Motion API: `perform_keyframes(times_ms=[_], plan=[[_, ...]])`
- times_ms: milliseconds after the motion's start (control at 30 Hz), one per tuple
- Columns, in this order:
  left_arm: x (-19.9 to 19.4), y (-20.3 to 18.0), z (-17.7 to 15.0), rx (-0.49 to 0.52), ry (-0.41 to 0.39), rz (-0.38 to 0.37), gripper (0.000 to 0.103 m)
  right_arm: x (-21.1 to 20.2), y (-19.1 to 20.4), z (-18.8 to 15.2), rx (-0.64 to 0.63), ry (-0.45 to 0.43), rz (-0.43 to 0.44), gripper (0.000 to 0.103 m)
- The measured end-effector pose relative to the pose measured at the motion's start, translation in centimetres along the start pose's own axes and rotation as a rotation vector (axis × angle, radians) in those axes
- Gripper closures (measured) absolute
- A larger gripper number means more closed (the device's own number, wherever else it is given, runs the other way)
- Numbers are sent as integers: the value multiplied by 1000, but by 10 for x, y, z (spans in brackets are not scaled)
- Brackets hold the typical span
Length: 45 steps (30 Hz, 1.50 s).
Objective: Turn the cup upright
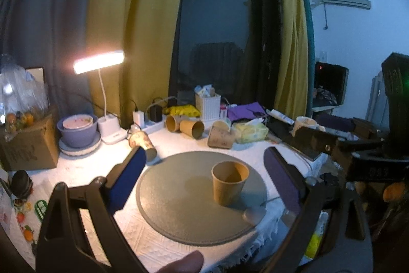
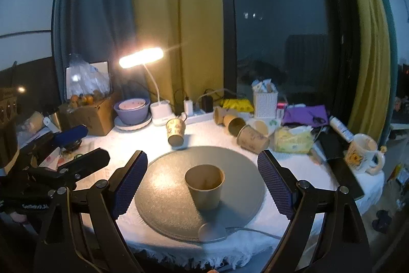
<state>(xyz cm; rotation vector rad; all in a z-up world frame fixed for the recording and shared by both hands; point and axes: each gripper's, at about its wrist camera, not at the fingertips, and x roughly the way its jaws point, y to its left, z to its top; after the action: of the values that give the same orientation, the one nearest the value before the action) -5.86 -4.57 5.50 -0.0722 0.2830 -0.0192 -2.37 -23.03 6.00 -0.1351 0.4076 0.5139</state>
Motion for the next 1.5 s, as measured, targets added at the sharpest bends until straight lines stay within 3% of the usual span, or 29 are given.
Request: perform_keyframes(times_ms=[433,667,1500], plan=[[-19,-16,5,50,-37,-21,9,-22,6,5,10,-14,-71,13],[-20,-15,5,47,-35,-19,9,-24,-7,5,87,-23,-106,13],[-20,-19,1,45,-31,-17,9,-17,9,2,14,-15,-83,13]])
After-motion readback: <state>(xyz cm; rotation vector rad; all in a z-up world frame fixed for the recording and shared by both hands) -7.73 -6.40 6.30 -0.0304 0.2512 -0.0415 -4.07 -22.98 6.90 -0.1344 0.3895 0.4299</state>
